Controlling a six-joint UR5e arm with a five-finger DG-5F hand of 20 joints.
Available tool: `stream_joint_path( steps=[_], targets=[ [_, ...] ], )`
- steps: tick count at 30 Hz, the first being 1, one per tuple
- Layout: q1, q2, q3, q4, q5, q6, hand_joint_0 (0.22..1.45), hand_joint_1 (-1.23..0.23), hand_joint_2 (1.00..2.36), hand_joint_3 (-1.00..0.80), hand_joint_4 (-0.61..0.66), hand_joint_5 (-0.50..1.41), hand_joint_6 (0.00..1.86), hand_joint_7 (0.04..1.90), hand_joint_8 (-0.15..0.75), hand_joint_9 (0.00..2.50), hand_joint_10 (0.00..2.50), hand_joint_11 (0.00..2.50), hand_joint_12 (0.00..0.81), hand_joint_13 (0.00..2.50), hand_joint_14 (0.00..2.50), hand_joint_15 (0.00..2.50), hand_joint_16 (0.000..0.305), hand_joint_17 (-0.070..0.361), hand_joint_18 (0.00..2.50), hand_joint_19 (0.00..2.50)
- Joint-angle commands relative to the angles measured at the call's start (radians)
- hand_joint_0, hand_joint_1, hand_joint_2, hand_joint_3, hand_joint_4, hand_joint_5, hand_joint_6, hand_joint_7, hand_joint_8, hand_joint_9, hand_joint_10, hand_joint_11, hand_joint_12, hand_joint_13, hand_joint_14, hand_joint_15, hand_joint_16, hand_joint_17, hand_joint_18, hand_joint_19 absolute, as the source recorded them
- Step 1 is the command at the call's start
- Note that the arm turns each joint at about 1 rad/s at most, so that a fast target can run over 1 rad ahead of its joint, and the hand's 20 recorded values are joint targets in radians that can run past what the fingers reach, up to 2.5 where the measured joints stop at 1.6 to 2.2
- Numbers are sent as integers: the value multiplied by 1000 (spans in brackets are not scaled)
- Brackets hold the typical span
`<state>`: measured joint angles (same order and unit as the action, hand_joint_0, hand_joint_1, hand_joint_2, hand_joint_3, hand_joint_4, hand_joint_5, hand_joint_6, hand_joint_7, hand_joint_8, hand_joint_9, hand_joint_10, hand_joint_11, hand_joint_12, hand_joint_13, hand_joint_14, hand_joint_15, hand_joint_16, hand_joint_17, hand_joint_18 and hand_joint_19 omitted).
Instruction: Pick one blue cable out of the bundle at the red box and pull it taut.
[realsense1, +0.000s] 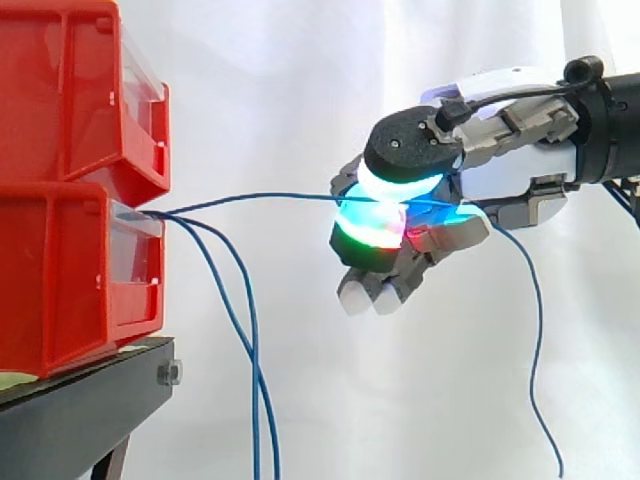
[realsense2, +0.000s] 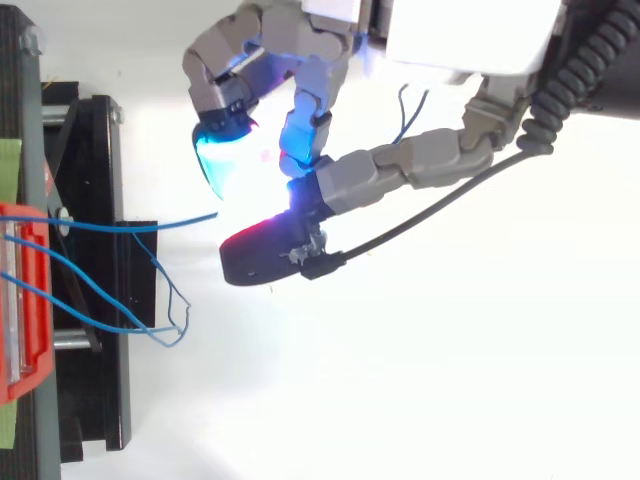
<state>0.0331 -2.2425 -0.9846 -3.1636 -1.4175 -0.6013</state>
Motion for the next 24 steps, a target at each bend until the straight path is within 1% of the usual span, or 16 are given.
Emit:
stream_joint_path(
  steps=[1, 4, 7, 10, 11, 15, 18, 22, 24],
  targets=[
    [4, 0, -2, -1, 6, 41, 617, -773, 1021, -202, 260, -72, 854, 1248, 397, 1392, 17, 1348, 369, 737, 12, 322, 46, 104, 664, 310],
    [4, 0, -2, -1, 6, 55, 614, -769, 1021, -200, 261, -72, 854, 1246, 401, 1396, 15, 1358, 368, 739, 11, 327, 46, 104, 662, 320],
    [5, 0, -2, -1, 6, 94, 600, -739, 1019, -227, 255, -72, 852, 1227, 392, 1397, 15, 1350, 372, 734, 12, 327, 47, 105, 650, 326],
    [7, 0, -2, -1, 8, 106, 594, -726, 1015, -288, 242, -71, 845, 1206, 389, 1391, 17, 1329, 373, 731, 12, 328, 47, 106, 641, 336],
    [7, 0, -2, -1, 8, 109, 585, -727, 1013, -335, 242, -71, 835, 1214, 388, 1393, 16, 1335, 374, 728, 12, 327, 47, 106, 639, 334],
    [8, 0, -3, -1, 11, 109, 563, -747, 1006, -438, 240, -77, 828, 1206, 386, 1376, 16, 1326, 381, 720, 13, 331, 49, 109, 623, 334],
    [8, 0, -2, -1, 11, 109, 552, -779, 1002, -478, 243, -80, 829, 1202, 394, 1369, 17, 1307, 382, 714, 12, 328, 49, 111, 626, 327],
    [10, 0, -3, -1, 15, 109, 548, -827, 1000, -498, 252, -84, 832, 1203, 395, 1349, 17, 1307, 386, 715, 12, 330, 50, 111, 628, 330],
    [11, 0, -3, -1, 19, 107, 573, -861, 1002, -474, 253, -88, 835, 1212, 395, 1341, 17, 1303, 383, 708, 12, 331, 49, 110, 623, 331]
  ],
)
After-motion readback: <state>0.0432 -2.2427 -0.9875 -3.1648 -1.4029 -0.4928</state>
